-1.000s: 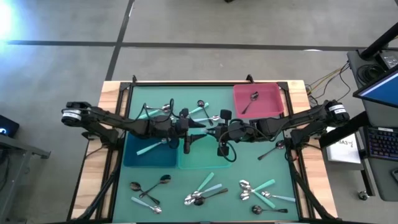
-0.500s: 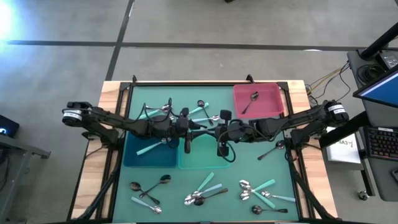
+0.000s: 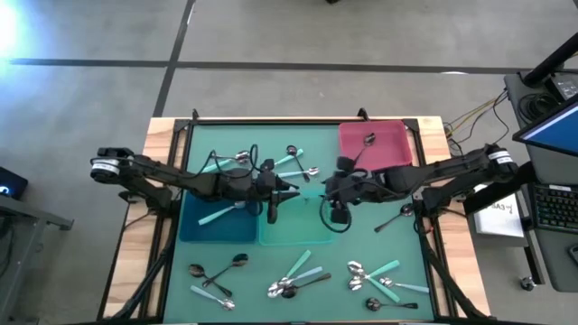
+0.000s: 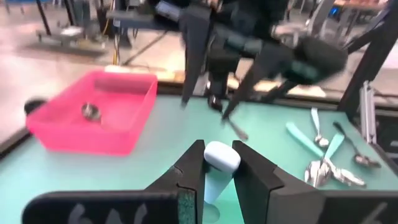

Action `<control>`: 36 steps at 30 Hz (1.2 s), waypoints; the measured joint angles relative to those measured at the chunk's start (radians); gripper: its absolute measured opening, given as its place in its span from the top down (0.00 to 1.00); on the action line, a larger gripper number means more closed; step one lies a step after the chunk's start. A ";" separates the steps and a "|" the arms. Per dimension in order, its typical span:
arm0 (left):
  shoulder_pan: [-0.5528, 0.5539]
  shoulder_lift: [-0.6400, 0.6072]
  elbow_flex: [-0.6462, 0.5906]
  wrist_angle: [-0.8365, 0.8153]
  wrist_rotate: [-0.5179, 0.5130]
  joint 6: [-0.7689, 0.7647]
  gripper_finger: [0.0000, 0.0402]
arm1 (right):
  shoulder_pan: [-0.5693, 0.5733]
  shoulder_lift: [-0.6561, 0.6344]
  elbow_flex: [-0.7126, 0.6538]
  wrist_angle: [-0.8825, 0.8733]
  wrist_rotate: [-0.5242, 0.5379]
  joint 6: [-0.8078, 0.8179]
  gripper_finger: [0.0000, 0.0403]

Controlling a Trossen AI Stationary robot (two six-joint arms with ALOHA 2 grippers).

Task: Sort silverware by color (type)
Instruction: Put the blue spoon into the green bin, then put the black spoon into the pink bin

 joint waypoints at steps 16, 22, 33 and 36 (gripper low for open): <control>0.001 0.000 0.000 -0.267 0.002 -0.133 0.87 | 0.000 0.005 -0.078 -0.616 -0.346 0.340 0.65; 0.001 0.021 0.000 -0.213 0.001 -0.139 0.75 | 0.000 0.005 -0.117 -0.632 -0.442 0.340 0.65; 0.000 0.092 0.000 0.040 0.139 -0.130 0.62 | 0.000 0.005 -0.182 -0.632 -0.449 0.351 0.65; 0.001 0.099 0.000 0.014 0.138 -0.130 0.62 | 0.000 0.005 -0.197 -0.633 -0.449 0.355 0.65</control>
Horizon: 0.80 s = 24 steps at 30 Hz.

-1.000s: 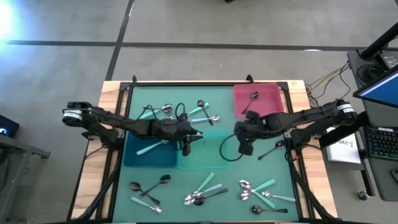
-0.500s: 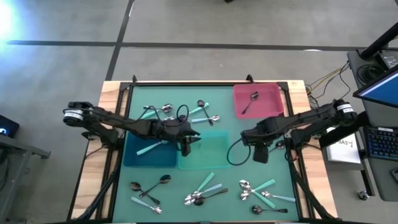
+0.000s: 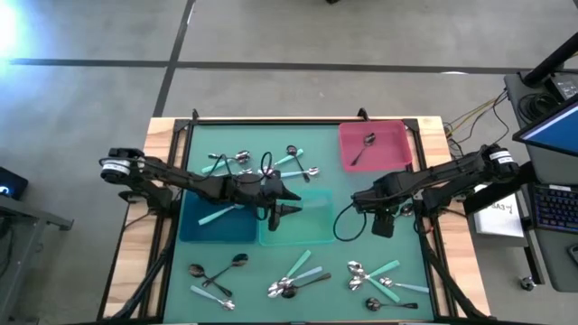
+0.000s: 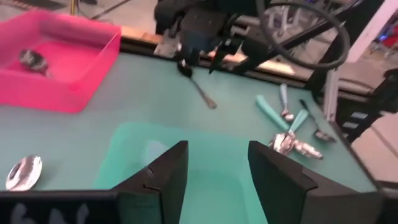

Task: Sort silverware by color (type)
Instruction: Put the black spoon into the pink bin

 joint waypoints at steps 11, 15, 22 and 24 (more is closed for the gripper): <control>-0.001 0.002 0.000 -0.025 0.001 0.000 0.61 | 0.000 0.000 -0.103 0.005 -0.003 0.000 0.67; 0.000 0.002 0.000 -0.025 0.001 0.000 0.61 | 0.000 0.000 -0.134 0.011 -0.006 0.000 0.68; 0.000 0.002 0.000 -0.025 0.001 0.000 0.61 | 0.000 0.000 -0.170 0.137 -0.078 0.000 0.69; 0.000 0.002 0.000 -0.025 0.002 0.000 0.61 | 0.000 0.000 -0.179 0.157 -0.077 -0.003 0.69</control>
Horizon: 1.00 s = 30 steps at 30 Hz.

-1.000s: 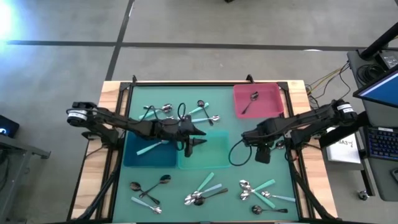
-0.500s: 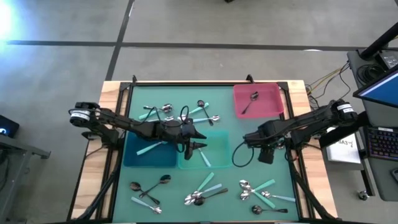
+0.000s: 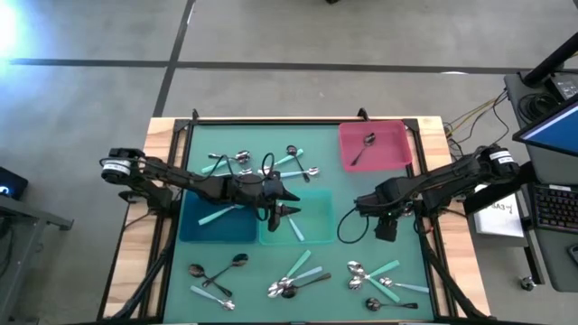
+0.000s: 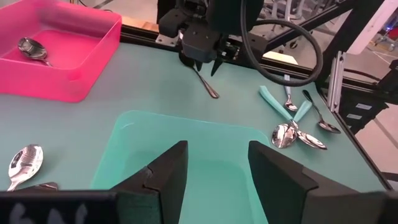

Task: Sort silverware by color (type)
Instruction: Put the black spoon into the pink bin

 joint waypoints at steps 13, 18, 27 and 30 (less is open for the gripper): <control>0.000 0.000 0.000 -0.001 0.001 0.000 0.61 | 0.000 0.000 -0.066 0.104 -0.001 -0.004 0.69; 0.000 0.000 0.000 -0.009 0.000 0.000 0.61 | 0.000 0.000 -0.089 0.138 -0.020 -0.005 0.69; 0.000 -0.001 0.000 -0.009 0.000 0.000 0.61 | 0.000 -0.002 -0.142 0.236 -0.025 0.003 0.70; 0.000 -0.001 0.000 -0.011 0.000 0.000 0.61 | 0.000 -0.002 -0.149 0.245 -0.018 0.012 0.71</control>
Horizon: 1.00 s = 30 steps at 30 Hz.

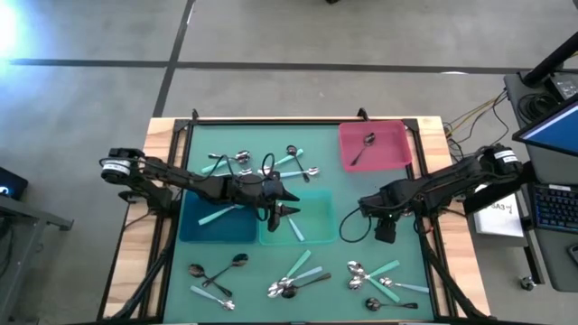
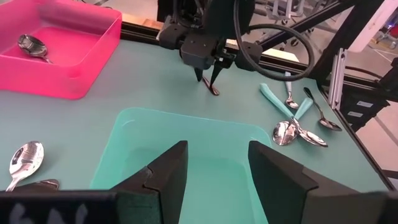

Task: Sort silverware by color (type)
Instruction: Put the black spoon into the pink bin

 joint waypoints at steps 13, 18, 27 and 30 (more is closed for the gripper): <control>0.000 0.000 0.000 -0.008 0.000 0.000 0.61 | -0.002 0.001 0.027 0.170 0.096 0.156 0.76; -0.001 0.000 0.000 -0.016 0.000 0.000 0.61 | -0.003 0.004 0.068 0.157 0.116 0.147 0.76; -0.002 0.000 0.000 -0.030 0.000 0.000 0.61 | -0.003 0.003 0.127 0.078 0.137 -0.021 0.75; -0.002 0.000 0.000 -0.037 0.000 0.000 0.61 | -0.003 0.017 0.116 0.077 0.136 -0.108 0.75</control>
